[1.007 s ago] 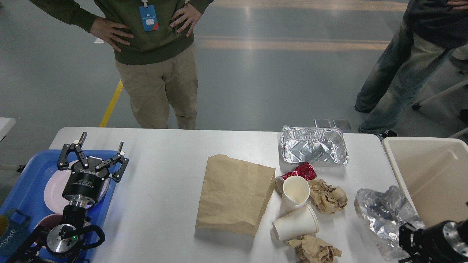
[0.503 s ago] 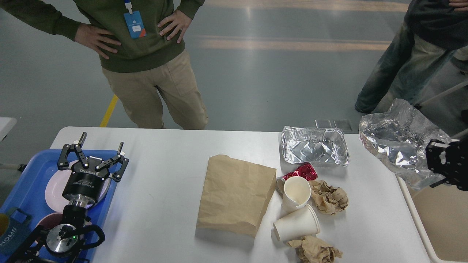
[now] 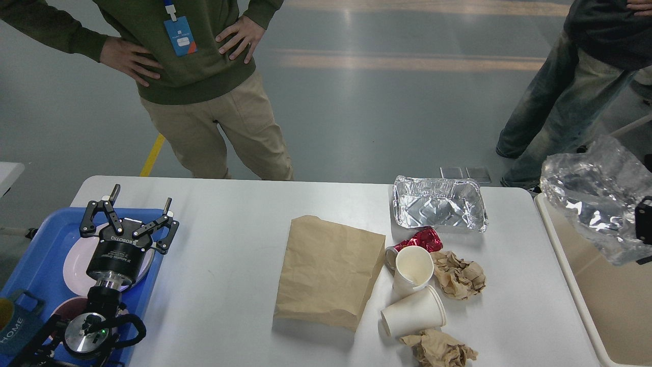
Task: Tidy desktop
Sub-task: 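Lift the plastic bag and drop it into the beige bin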
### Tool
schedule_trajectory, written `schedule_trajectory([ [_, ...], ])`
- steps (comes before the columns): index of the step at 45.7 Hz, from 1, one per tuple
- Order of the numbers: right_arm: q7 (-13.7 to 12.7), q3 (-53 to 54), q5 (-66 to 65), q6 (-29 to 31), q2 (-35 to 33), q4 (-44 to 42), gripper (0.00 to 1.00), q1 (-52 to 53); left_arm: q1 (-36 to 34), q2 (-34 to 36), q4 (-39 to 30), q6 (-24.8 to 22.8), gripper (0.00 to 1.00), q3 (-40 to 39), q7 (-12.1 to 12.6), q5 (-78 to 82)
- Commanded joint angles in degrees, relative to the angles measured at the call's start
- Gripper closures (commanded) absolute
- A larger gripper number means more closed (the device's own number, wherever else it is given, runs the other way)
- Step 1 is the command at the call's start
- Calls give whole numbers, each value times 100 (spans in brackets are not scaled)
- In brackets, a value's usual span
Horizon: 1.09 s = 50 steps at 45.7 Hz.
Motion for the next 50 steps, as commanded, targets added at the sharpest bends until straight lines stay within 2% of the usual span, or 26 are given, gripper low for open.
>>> schedule_trajectory([
  [1,8,172,-80,-148,-484,-1080,100,-1026,1,-8,2,-8,3,-1,0,0],
  [8,-18,1436,-27,-183,-1099,-2733,100,-2696,1,1,2,0,3,-1,0,0],
  [15,-27,2895,-27,-560,-1056,-4183,100,-4725,1,-8,2,-8,3,8,0,0],
  [21,-44,4108,-36,-754,-459,-5492,100,-6598,1,1,2,-8,3,-1,0,0],
  [23,-53,4399,-18,-772,-231,-6168,100,-7204,1,1,-7,0,3,8,0,0],
  [24,-45,4661,-1,-772,84,-6885,100,-7764,1,-8,-7,-8,3,-1,0,0],
  [25,-44,4785,-1,-772,261,-7231,100,-8039,1,1,-7,0,3,-1,0,0],
  [29,-36,5217,-18,-859,798,-8261,100,-8928,1,1,2,-8,3,-1,0,0],
  [33,-36,5314,-18,-1166,1106,-8667,100,-9412,1,-8,2,0,3,-1,0,0],
  [41,-36,5297,-97,-1984,1589,-8720,100,-9984,1,-8,2,0,3,-1,0,0],
  [45,-36,5279,-98,-2186,1923,-8729,100,-10204,1,1,2,0,3,8,0,0],
  [50,-53,5349,-80,-2275,2003,-8729,100,-10275,1,-8,2,-8,3,8,0,0],
])
